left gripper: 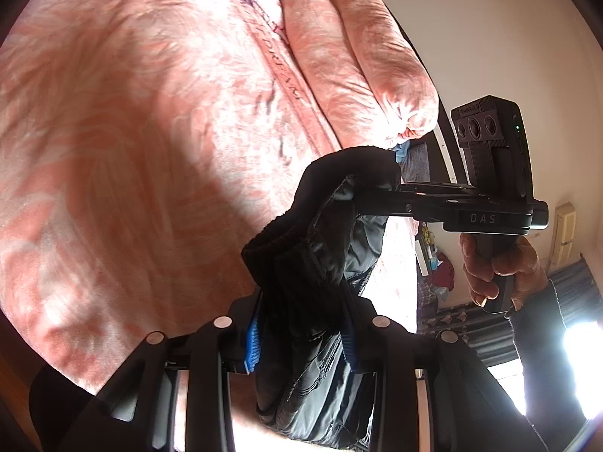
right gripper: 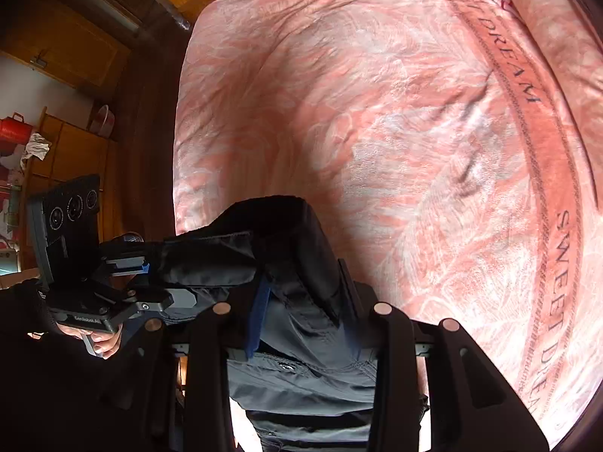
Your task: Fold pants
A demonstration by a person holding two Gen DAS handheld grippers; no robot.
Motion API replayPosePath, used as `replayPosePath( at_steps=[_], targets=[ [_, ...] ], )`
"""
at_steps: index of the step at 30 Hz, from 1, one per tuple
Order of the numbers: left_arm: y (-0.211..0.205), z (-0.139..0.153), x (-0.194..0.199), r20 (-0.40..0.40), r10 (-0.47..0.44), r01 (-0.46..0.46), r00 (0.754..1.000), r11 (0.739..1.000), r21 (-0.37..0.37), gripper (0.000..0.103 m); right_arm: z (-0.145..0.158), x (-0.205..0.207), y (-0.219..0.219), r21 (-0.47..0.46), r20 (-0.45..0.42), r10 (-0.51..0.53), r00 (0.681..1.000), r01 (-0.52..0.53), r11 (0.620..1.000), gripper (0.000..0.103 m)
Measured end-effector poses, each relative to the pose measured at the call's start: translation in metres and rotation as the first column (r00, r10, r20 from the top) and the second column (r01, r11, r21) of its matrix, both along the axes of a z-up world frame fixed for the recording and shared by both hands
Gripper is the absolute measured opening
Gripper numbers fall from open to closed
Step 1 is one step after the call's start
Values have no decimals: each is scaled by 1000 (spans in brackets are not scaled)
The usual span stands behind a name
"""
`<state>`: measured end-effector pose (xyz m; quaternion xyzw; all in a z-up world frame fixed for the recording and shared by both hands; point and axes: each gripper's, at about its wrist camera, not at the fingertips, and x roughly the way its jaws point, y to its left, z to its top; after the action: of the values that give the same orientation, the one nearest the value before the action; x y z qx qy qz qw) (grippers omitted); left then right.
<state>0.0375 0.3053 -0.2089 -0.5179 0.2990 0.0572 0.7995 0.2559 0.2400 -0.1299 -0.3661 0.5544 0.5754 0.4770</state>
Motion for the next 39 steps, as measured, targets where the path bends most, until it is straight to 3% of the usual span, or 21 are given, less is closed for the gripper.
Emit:
replayPosePath(
  at_steps=[7, 15, 30, 39],
  targets=[
    [-43, 54, 13, 44, -101, 96, 994, 990, 105, 33, 56, -1, -58, 71, 82, -73, 994, 67, 995, 34],
    [-98, 98, 24, 73, -214, 197, 974, 961, 193, 33, 97, -10, -120, 125, 159, -165, 973, 146, 981, 33],
    [-185, 147, 30, 36, -342, 310, 939, 886, 345, 33, 134, -17, -214, 207, 210, -275, 938, 232, 950, 32],
    [-219, 164, 32, 5, -380, 345, 925, 845, 409, 33, 147, -24, -246, 231, 241, -299, 923, 245, 942, 31]
  ],
)
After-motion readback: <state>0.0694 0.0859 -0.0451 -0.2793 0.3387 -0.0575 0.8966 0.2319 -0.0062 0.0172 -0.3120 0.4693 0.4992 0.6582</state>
